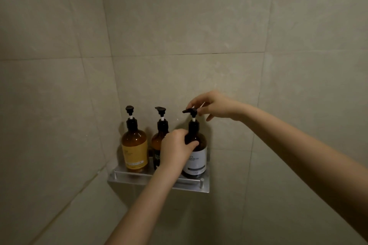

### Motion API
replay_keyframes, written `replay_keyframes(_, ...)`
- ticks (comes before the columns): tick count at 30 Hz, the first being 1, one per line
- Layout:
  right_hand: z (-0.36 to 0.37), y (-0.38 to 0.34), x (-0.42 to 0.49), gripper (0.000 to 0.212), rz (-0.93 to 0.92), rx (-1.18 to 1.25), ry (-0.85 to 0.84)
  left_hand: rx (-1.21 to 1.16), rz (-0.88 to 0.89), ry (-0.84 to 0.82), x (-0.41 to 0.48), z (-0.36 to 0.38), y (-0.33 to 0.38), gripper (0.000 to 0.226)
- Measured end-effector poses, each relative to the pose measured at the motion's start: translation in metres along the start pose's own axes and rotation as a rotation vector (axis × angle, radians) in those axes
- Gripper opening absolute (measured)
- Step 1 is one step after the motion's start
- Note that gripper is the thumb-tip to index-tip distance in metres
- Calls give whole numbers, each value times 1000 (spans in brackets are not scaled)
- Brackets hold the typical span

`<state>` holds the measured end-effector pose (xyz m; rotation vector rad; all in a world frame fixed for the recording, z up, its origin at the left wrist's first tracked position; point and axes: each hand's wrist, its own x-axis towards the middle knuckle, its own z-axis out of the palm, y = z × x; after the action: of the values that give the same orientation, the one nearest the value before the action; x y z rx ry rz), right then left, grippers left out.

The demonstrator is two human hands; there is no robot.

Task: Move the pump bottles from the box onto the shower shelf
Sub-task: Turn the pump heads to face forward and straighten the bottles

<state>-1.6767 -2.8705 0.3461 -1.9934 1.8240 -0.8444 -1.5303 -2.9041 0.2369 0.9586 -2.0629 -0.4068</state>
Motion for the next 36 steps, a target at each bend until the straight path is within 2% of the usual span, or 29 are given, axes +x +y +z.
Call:
replay_keyframes(3, -1, 2, 1, 26, 33, 97, -23, 12, -4, 8, 0, -1, 0, 26)
replay_keyframes(7, 0, -1, 7, 24, 15, 35, -8, 14, 6, -1, 3, -2, 0, 27)
replay_keyframes(11, -5, -3, 7, 23, -38, -16, -94, 8, 13, -25, 3, -4, -2, 29)
replay_keyframes(16, -7, 5, 2, 29, -54, 53, -91, -8, 9, -17, 2, -2, -3, 30)
replay_keyframes(19, -5, 7, 3, 16, 46, 219, 42, -11, 5, -22, 3, -2, -2, 31)
replay_keyframes(22, -2, 8, 7, 32, 157, 235, 179, -10, 2, -26, 3, -2, -2, 31)
replay_keyframes(25, 3, 7, 10, 34, 210, 251, 169, -14, -1, -27, 2, -1, -2, 31)
replay_keyframes(29, 4, 8, 12, 21, 263, 350, 161, -17, 5, -19, 2, -1, -4, 32)
replay_keyframes(36, 0, 16, 14, 7, 381, 558, 27, -26, -3, -3, 3, 1, -4, 35)
